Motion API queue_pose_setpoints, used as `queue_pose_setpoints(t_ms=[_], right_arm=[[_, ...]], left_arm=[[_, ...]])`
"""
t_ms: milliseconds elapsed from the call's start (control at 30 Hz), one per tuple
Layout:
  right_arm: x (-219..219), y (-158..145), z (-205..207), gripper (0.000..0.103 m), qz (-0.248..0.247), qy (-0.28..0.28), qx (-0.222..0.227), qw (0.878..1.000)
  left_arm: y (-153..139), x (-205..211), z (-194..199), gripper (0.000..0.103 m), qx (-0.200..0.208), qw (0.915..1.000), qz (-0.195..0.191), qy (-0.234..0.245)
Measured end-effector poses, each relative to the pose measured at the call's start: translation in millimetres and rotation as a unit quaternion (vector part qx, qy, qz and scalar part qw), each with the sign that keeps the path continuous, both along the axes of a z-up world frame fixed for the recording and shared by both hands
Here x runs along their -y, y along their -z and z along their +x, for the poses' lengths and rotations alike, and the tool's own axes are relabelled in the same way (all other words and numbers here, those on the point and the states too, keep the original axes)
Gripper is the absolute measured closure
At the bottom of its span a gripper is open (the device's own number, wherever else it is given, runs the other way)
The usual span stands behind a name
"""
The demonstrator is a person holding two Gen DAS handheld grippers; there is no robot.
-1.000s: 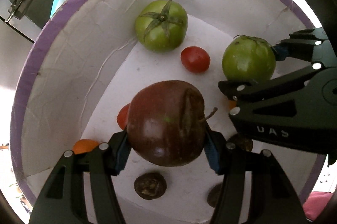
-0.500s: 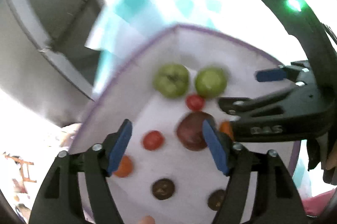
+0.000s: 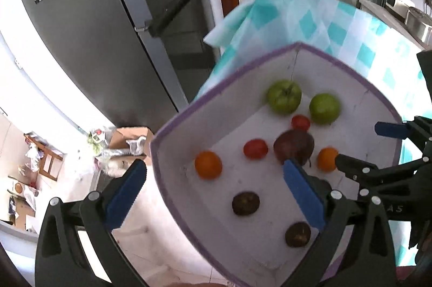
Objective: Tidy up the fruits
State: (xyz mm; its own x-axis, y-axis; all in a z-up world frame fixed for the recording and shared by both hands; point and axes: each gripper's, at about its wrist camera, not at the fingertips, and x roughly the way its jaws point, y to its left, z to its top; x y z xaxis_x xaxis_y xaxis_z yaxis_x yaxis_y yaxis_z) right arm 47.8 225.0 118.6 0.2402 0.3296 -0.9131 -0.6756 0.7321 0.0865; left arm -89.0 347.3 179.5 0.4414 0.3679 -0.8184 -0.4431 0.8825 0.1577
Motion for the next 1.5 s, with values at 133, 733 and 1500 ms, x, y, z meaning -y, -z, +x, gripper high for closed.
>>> queue_pose_setpoints(t_ms=[133,733,1500], right_arm=[[3,-4,-6,0.016,-0.006,0.001,0.007,1.0],[-1,1,-7,0.016,-0.007,0.007,0.004,1.0],[16,-5,-5,0.016,0.006,0.01,0.014,1.0]], left_arm=[[11,-1,-5,0.001,-0.006,0.9998,-0.019,-0.003],[29,-4,9,0.001,-0.022,0.9988,-0.041,0.015],[27,10,14,0.002,-0.019,0.9986,-0.048,0.01]])
